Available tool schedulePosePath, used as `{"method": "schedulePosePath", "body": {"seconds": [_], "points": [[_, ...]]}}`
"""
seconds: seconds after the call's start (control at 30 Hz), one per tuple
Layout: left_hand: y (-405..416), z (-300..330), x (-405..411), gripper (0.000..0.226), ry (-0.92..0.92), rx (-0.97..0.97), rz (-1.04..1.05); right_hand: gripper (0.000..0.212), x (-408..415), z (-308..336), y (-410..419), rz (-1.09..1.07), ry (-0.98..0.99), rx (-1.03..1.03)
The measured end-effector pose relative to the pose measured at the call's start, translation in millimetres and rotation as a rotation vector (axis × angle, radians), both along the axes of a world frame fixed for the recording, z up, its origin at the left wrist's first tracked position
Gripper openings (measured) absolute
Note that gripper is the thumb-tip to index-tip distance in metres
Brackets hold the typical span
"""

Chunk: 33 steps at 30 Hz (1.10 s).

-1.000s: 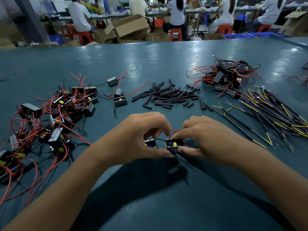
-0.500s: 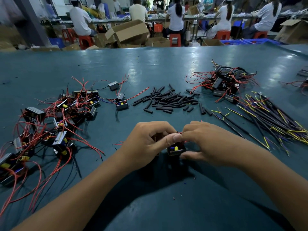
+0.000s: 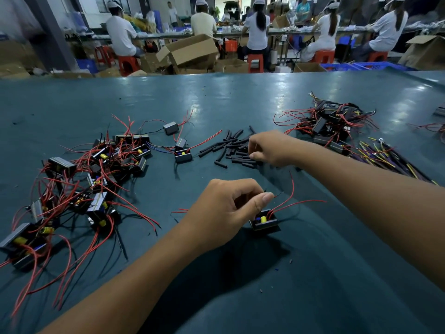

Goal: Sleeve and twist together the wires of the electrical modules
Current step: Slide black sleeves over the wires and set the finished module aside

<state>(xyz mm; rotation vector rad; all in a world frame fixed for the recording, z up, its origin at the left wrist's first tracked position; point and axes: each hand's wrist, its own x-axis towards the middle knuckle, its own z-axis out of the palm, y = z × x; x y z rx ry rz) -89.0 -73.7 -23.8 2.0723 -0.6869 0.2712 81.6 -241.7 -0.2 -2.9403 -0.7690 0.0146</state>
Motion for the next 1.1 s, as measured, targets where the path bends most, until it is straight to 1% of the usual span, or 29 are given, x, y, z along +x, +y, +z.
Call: {"method": "schedulePosePath", "body": {"seconds": [0.1, 0.17, 0.27, 0.33, 0.53, 0.6, 0.7, 0.8, 0.9, 0.93, 0.97, 1.03, 1.1], "points": [[1, 2, 1, 0.027, 0.015, 0.007, 0.027, 0.017, 11, -12, 7, -0.009, -0.018, -0.031], [1, 2, 1, 0.028, 0.020, 0.011, 0.046, 0.013, 12, -17, 9, -0.003, -0.035, -0.013], [-1, 4, -1, 0.029, 0.020, 0.035, 0.054, 0.015, 10, -20, 10, 0.021, -0.079, 0.011], [-1, 5, -2, 0.029, 0.033, 0.041, 0.050, 0.010, 11, -22, 10, 0.038, -0.096, -0.004], [-3, 6, -3, 0.029, 0.091, 0.026, 0.055, 0.013, 4, -16, 8, 0.012, -0.072, -0.006], [-3, 5, -3, 0.030, 0.098, 0.020, 0.058, 0.013, -8, -3, 2, -0.032, -0.084, 0.139], [-3, 3, -3, 0.033, 0.107, 0.013, 0.052, 0.009, -41, 22, -19, -0.033, -0.076, 0.513], [-4, 2, -1, 0.036, 0.121, 0.002, 0.050, 0.005, -86, 35, -42, 0.040, 0.046, 0.908], [-4, 1, -1, 0.035, 0.126, -0.003, 0.056, 0.006, -117, 29, -53, 0.110, 0.190, 1.198], [-4, 1, -1, 0.035, 0.132, -0.001, 0.055, 0.006, -124, 26, -53, 0.124, 0.225, 1.275], [-3, 1, -1, 0.036, 0.137, -0.002, 0.052, 0.010, -128, 24, -52, 0.133, 0.220, 1.316], [-3, 1, -1, 0.036, 0.147, -0.003, 0.042, 0.015, -135, 21, -47, 0.145, 0.134, 1.317], [-2, 1, -1, 0.034, 0.155, -0.002, 0.029, 0.015, -140, 20, -42, 0.164, 0.060, 1.302]]}}
